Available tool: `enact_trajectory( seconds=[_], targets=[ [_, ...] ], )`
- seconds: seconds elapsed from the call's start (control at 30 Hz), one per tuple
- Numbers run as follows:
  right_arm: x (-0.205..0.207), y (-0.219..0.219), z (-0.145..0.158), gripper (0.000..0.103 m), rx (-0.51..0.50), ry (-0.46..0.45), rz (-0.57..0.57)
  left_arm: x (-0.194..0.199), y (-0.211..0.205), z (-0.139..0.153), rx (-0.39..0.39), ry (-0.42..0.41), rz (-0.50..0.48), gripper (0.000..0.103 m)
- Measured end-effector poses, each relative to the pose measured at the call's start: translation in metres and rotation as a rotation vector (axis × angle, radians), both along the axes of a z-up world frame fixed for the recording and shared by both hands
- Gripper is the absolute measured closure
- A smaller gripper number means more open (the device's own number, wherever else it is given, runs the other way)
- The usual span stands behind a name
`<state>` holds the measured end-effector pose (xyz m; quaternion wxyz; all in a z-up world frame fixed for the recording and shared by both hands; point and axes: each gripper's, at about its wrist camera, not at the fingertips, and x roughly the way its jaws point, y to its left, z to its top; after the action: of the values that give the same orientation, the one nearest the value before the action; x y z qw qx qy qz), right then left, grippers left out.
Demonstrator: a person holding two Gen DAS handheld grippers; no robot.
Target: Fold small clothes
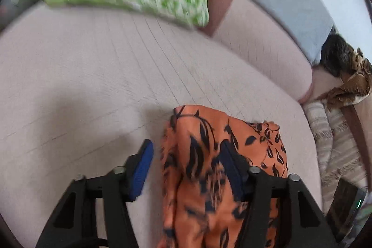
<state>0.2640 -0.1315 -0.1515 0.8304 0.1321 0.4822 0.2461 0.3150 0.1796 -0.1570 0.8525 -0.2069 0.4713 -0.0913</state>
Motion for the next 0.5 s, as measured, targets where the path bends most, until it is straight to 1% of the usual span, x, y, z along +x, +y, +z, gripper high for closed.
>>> enact_trajectory(
  seconds=[0.03, 0.07, 0.1, 0.13, 0.17, 0.2, 0.23, 0.27, 0.3, 0.37, 0.43, 0.47, 0.5],
  targets=[
    [-0.002, -0.003, -0.001, 0.027, 0.003, -0.004, -0.002, 0.015, -0.001, -0.008, -0.016, 0.044, -0.023, 0.084],
    [-0.002, -0.004, -0.001, 0.027, 0.008, -0.007, -0.003, 0.024, -0.003, -0.01, -0.008, 0.067, -0.027, 0.09],
    [-0.003, -0.003, -0.001, 0.027, 0.008, -0.007, 0.0, 0.023, -0.007, -0.005, 0.006, 0.041, -0.036, 0.091],
    [-0.002, -0.003, -0.001, 0.027, 0.01, -0.006, 0.004, 0.022, -0.015, 0.002, 0.051, -0.02, -0.07, 0.091],
    [-0.001, -0.005, -0.002, 0.027, 0.016, -0.004, 0.007, 0.023, -0.019, 0.001, 0.083, -0.033, -0.081, 0.091],
    [0.0, -0.006, -0.004, 0.027, 0.027, -0.001, 0.008, 0.029, -0.022, -0.016, 0.132, 0.017, -0.08, 0.091],
    [-0.001, -0.007, -0.005, 0.027, 0.038, 0.0, 0.014, 0.034, -0.02, -0.034, 0.152, 0.065, -0.068, 0.09],
    [-0.002, -0.007, -0.006, 0.027, 0.042, -0.005, 0.019, 0.032, -0.018, -0.032, 0.145, 0.039, -0.067, 0.089],
    [-0.004, -0.008, -0.005, 0.026, 0.048, -0.009, 0.021, 0.03, -0.019, -0.026, 0.142, 0.03, -0.066, 0.087],
    [-0.004, -0.007, -0.003, 0.021, 0.08, -0.011, 0.027, 0.017, -0.017, -0.01, 0.119, -0.002, -0.06, 0.076],
    [-0.007, -0.017, 0.001, 0.021, 0.119, 0.001, 0.006, -0.006, -0.016, 0.007, 0.095, -0.061, -0.053, 0.047],
    [-0.009, -0.024, 0.004, 0.021, 0.167, 0.007, -0.01, -0.016, -0.011, 0.012, 0.093, -0.075, -0.049, 0.042],
    [-0.011, -0.031, 0.006, 0.021, 0.218, 0.022, -0.027, -0.03, -0.012, 0.016, 0.099, -0.088, -0.039, 0.039]
  ],
)
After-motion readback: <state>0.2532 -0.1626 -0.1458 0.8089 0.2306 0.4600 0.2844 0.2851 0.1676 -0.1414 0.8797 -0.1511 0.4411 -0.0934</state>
